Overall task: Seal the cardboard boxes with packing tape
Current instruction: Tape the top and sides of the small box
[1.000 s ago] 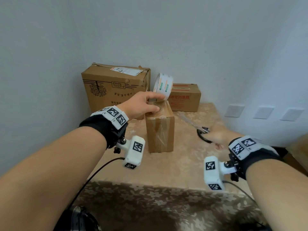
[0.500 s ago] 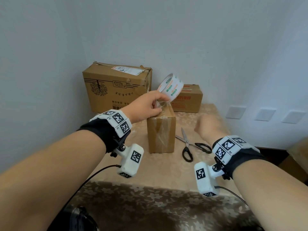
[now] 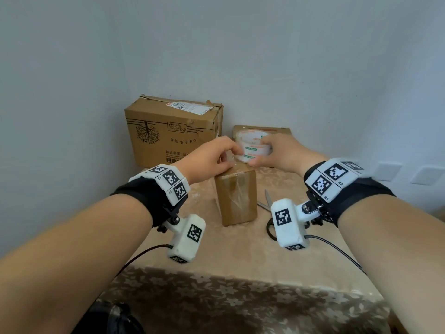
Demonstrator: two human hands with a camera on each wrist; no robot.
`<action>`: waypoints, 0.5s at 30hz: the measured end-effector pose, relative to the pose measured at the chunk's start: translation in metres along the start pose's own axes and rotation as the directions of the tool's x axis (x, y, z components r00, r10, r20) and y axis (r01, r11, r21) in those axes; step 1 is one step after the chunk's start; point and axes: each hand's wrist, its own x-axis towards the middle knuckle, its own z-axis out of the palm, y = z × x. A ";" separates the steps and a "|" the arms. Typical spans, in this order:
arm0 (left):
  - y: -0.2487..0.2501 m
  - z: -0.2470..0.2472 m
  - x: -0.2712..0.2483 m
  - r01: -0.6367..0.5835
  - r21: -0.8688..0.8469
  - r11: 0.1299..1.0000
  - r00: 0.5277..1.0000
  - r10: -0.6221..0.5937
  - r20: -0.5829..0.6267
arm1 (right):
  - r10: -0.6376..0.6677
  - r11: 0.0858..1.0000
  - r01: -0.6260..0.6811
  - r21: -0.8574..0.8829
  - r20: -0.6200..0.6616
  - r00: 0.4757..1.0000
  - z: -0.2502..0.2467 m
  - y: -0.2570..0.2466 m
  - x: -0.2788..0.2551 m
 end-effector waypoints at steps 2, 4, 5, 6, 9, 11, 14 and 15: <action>0.001 0.001 -0.002 0.011 -0.059 0.998 1.000 -0.013 -0.024 | 0.090 0.994 -0.091 0.059 0.018 0.996 -0.001 0.001 -0.005; 0.002 0.002 -0.004 0.040 -0.102 0.994 0.998 -0.046 -0.053 | 0.147 0.982 -0.142 0.126 -0.029 0.989 0.000 0.005 -0.009; 0.002 0.003 -0.005 0.062 -0.114 0.992 0.995 -0.070 -0.064 | 0.162 0.972 -0.147 0.181 -0.073 0.984 0.001 0.007 -0.010; 0.002 0.004 -0.006 0.081 -0.119 0.990 0.993 -0.090 -0.071 | 0.188 0.950 -0.143 0.276 -0.143 0.972 0.003 0.009 -0.010; 0.002 0.007 -0.006 0.115 -0.141 0.983 0.990 -0.125 -0.066 | 0.256 0.822 -0.061 0.567 -0.270 0.928 0.015 0.004 -0.009; 0.002 0.011 -0.005 0.108 -0.159 0.981 0.989 -0.122 -0.078 | 0.198 0.762 -0.025 0.648 -0.196 0.960 0.029 -0.004 -0.005; 0.000 0.016 -0.005 0.104 -0.174 0.979 0.982 -0.129 -0.139 | 0.130 0.579 -0.034 0.815 -0.051 0.990 0.052 -0.017 0.003; -0.002 0.017 -0.005 0.126 -0.199 0.972 0.976 -0.157 -0.151 | 0.111 0.540 -0.042 0.841 -0.022 0.994 0.058 -0.019 0.004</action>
